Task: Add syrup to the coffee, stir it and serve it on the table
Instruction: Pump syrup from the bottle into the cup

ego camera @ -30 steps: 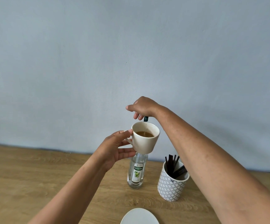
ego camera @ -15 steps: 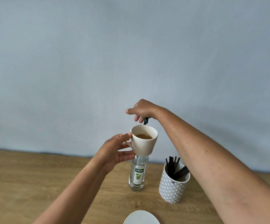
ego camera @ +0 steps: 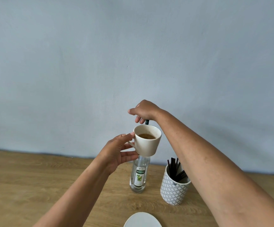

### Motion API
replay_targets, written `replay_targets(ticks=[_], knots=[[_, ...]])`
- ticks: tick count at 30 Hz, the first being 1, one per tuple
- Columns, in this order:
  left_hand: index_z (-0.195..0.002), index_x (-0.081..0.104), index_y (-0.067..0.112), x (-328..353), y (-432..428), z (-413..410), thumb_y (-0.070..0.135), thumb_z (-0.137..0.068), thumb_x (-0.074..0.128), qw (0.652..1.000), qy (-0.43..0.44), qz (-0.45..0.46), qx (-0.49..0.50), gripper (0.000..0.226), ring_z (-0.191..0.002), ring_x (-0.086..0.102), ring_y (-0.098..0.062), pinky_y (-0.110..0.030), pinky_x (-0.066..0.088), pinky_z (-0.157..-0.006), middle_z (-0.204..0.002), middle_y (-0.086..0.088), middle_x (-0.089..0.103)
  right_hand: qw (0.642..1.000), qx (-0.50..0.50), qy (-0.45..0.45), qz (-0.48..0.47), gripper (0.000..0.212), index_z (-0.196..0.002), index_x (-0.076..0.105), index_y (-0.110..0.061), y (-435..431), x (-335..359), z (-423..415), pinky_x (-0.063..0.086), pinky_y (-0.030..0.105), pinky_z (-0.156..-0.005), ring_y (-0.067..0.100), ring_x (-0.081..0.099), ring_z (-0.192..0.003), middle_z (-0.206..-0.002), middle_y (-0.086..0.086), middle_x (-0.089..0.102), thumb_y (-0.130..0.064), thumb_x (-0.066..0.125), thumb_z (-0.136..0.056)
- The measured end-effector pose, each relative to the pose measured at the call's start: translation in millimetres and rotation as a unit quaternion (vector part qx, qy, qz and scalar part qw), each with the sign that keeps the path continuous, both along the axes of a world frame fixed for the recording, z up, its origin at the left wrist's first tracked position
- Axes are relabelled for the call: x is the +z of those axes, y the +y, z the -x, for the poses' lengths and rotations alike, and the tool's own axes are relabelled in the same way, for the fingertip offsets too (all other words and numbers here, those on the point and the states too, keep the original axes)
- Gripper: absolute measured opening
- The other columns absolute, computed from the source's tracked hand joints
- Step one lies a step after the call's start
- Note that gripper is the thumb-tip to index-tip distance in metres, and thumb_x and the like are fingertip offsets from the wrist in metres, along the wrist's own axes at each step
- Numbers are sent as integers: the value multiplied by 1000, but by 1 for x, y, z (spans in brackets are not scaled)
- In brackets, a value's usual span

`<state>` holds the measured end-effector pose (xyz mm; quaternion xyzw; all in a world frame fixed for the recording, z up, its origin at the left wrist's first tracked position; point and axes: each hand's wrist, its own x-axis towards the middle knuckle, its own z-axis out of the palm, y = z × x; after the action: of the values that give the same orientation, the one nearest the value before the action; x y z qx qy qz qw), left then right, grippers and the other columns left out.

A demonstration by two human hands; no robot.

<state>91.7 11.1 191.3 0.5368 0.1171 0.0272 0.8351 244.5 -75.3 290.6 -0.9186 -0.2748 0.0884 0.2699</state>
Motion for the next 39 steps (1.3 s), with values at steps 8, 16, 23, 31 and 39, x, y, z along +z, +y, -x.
replay_targets(ticks=[8,16,23,31,39], knots=[[-86,67,12,2,1,3,32,-83,76,1000,-1,2,5,22,-81,75,-38,-38,63,-64,-95,-18,72,1000,5,7,18,50,-114,60,-7,-1,3,2,53,45,-93,23,70,-86,-85,4,75,-48,59,-85],[-85,66,12,4,2,7,31,-83,75,1000,-5,1,5,21,-81,75,-38,-37,62,-63,-95,-18,71,1000,17,11,14,46,-107,63,-8,0,12,1,52,36,-83,26,74,-83,-87,5,76,-47,64,-84],[-88,66,11,5,4,8,31,-83,75,1000,-8,3,5,22,-80,75,-37,-36,62,-63,-94,-17,72,1000,6,9,15,45,-112,61,-8,0,8,1,53,36,-83,24,74,-82,-84,3,76,-45,62,-86],[-89,65,11,7,4,3,29,-84,74,1000,-12,6,9,21,-79,75,-37,-36,62,-61,-92,-17,72,1000,2,6,11,40,-103,64,-8,1,3,0,55,38,-78,24,73,-78,-79,3,76,-42,59,-83],[-82,66,12,6,4,3,31,-82,76,1000,-15,3,15,21,-80,75,-39,-36,62,-60,-86,-15,75,1000,-1,16,11,40,-105,64,-8,-1,3,-1,57,42,-84,24,73,-79,-80,4,76,-41,60,-83]])
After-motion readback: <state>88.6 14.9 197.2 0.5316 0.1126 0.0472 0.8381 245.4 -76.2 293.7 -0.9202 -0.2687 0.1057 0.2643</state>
